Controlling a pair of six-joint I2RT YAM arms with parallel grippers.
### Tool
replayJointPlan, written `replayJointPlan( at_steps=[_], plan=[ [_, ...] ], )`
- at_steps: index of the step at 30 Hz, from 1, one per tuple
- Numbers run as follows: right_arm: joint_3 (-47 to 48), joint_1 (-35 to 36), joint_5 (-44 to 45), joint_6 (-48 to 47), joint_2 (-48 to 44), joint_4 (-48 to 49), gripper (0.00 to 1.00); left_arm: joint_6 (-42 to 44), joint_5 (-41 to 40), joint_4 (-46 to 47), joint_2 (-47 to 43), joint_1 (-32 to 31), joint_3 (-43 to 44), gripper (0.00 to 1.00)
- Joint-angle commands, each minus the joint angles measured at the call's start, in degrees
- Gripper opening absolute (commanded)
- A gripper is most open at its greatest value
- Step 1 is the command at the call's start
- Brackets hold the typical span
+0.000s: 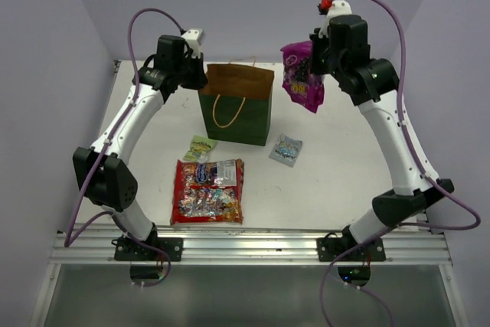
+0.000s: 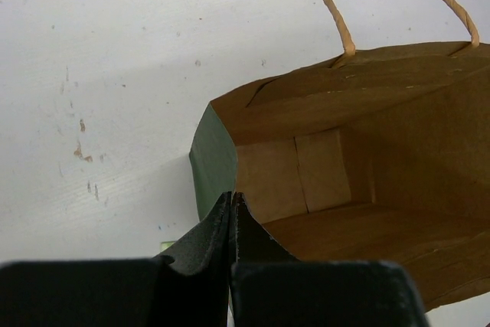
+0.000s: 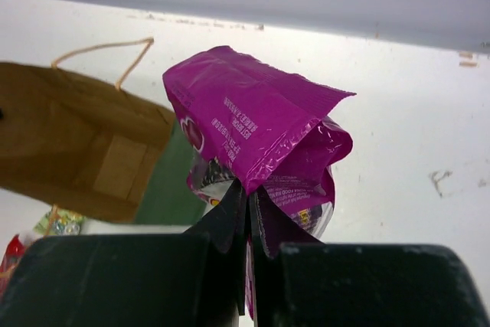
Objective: Place the snacks into the paper bag
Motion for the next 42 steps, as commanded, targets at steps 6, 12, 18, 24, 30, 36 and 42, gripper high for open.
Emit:
replayJointPlan(
  at_steps=[6,12,18,24,30,36,42],
  plan=[
    [28.7,1.0,-0.4,-4.9,16.4,8.2,0.0,-3.1,-0.1,-1.7,-0.4,0.3,1.9,0.0],
    [36.7,3.7,-3.4,-4.4,20.4,14.7,0.0,-3.1,0.6,-1.8,-0.2,0.4,2.4,0.0],
    [33.5,8.0,-9.6,-5.1,19.6,20.0,0.0,-3.1,1.3,-1.9,0.3,0.4,2.9,0.0],
    [33.0,11.6,-13.3,-3.4,21.1,20.5,0.0,-3.1,2.2,-1.9,0.9,0.4,3.1,0.0],
    [24.3,13.0,-14.0,-4.3,18.8,20.4,0.0,-2.7,2.5,-1.9,0.9,0.4,3.2,0.0],
    [18.1,13.3,-13.8,-6.2,18.4,22.0,0.0,-2.7,2.7,-1.8,0.8,0.4,3.3,0.0],
    [18.9,13.3,-13.2,-7.1,20.2,22.1,0.0,-2.5,2.5,-1.9,0.4,0.4,3.2,0.0]
  ],
)
